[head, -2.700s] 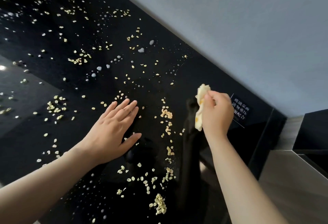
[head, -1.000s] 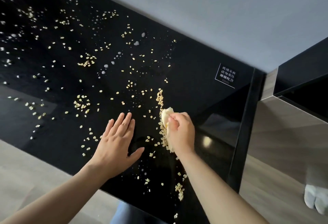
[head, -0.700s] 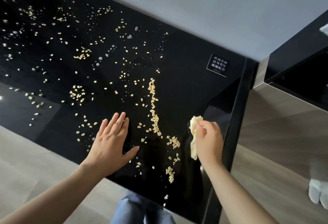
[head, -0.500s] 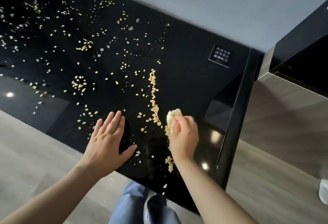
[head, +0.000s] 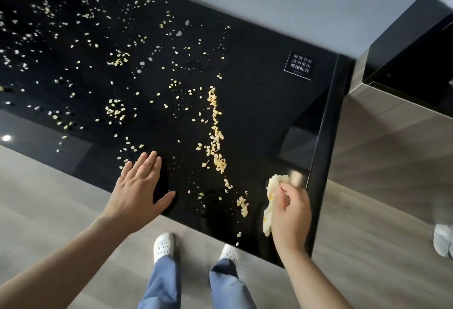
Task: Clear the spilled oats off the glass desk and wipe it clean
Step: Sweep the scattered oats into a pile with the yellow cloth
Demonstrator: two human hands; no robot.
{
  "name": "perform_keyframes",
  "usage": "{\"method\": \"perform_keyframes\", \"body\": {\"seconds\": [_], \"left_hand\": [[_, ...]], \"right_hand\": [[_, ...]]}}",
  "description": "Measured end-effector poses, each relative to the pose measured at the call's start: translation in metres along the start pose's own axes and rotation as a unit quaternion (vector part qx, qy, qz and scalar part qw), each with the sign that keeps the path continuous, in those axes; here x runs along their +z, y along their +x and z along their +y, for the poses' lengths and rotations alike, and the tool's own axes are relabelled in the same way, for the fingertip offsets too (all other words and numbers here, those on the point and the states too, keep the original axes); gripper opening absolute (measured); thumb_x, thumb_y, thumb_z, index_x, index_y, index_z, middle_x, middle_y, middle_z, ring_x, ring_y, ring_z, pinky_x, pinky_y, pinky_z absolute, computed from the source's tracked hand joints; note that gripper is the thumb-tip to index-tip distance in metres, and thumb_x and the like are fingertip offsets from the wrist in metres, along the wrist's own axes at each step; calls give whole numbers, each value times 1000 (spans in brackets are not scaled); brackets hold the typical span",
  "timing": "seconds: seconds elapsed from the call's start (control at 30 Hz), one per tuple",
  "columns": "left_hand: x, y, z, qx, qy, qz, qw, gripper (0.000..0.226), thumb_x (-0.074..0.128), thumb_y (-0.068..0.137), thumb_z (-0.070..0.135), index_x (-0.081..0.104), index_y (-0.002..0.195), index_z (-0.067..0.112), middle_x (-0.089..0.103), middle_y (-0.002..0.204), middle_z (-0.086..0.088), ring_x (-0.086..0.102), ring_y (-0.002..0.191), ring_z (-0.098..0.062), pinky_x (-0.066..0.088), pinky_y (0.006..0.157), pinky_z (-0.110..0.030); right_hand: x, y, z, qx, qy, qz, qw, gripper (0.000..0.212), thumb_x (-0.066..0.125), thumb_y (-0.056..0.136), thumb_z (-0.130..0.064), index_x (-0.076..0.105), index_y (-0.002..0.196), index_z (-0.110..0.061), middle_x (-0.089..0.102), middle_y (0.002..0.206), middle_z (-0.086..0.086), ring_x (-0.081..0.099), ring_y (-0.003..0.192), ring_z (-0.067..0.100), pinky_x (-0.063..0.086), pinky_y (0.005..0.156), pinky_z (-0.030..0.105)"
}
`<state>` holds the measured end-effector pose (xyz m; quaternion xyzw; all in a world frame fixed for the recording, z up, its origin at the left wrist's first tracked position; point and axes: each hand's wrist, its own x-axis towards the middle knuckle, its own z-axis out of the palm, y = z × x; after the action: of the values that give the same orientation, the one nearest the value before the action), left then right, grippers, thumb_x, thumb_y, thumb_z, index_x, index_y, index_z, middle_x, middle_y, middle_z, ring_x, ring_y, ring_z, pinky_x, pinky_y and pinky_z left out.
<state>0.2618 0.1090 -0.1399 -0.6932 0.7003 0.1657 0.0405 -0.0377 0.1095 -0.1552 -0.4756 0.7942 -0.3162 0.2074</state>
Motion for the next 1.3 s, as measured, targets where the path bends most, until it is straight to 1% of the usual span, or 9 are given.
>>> {"method": "perform_keyframes", "body": {"seconds": [0.13, 0.23, 0.37, 0.43, 0.57, 0.77, 1.0, 1.17, 1.3], "left_hand": [[-1, -4, -12, 31, -2, 2, 1000, 96, 21, 78, 72, 25, 151, 9, 13, 159, -3, 5, 148, -18, 8, 121, -43], [-2, -9, -20, 49, -8, 3, 999, 95, 24, 78, 71, 26, 150, 9, 14, 159, -2, 6, 148, -17, 8, 121, -41], [-7, -14, -30, 73, -21, -14, 997, 96, 17, 77, 71, 23, 152, 11, 12, 160, -2, 3, 149, -17, 3, 120, -36], [-9, -15, -36, 82, -21, -18, 996, 96, 15, 77, 70, 23, 152, 11, 14, 160, -3, 4, 149, -18, 1, 120, -34], [-10, -12, -50, 94, -1, -34, 995, 97, 16, 77, 69, 21, 152, 8, 11, 161, -6, 2, 149, -22, 1, 120, -37], [-6, -6, -73, 134, 52, -54, 988, 95, 24, 79, 69, 28, 149, 4, 15, 160, -11, 8, 148, -27, 13, 117, -45], [-3, -3, -91, 177, 24, -52, 983, 97, 23, 79, 72, 23, 151, 8, 4, 162, -4, -1, 148, -21, 4, 119, -39], [-8, 2, -98, 194, 9, -46, 980, 96, 20, 77, 73, 19, 153, 12, 2, 162, 1, -2, 149, -17, -1, 117, -32], [-10, 3, -106, 205, -8, -50, 977, 95, 22, 78, 71, 19, 153, 14, 2, 162, 4, -2, 149, -13, 2, 119, -31]], "right_hand": [[40, -23, -26, 7, -3, 30, 1000, 14, 62, 89, -7, 70, 100, -9, 60, 96, 1, 58, 85, 18, 37, 67, 17], [69, -20, -60, -46, -15, -57, 997, 13, 58, 91, -13, 69, 99, -14, 54, 94, -7, 55, 85, 11, 29, 62, 5], [68, 3, -88, -113, -23, -141, 983, 15, 55, 94, -16, 68, 100, -12, 54, 98, -6, 54, 88, 10, 35, 68, 9], [49, 5, -85, -121, -27, -116, 985, 16, 55, 93, -15, 69, 100, -12, 56, 100, -5, 54, 87, 10, 40, 72, 15], [8, -40, -49, -22, -39, -4, 999, 16, 57, 92, -7, 69, 101, -6, 54, 96, -6, 52, 83, 12, 35, 66, 3], [32, -99, -16, 109, -48, 80, 990, 16, 59, 89, -4, 68, 102, -3, 60, 103, 12, 60, 92, 31, 38, 75, 26], [112, -104, -88, 33, 7, 59, 998, 16, 56, 88, -9, 69, 98, -11, 59, 97, 1, 54, 84, 14, 34, 67, 17], [106, -96, -103, 61, 66, 46, 995, 17, 57, 91, -8, 69, 102, -11, 54, 99, -5, 56, 87, 12, 38, 68, 5], [79, -94, -84, 102, 27, 133, 985, 20, 55, 93, -8, 67, 108, -9, 58, 108, 5, 58, 91, 16, 49, 78, 27]]}}
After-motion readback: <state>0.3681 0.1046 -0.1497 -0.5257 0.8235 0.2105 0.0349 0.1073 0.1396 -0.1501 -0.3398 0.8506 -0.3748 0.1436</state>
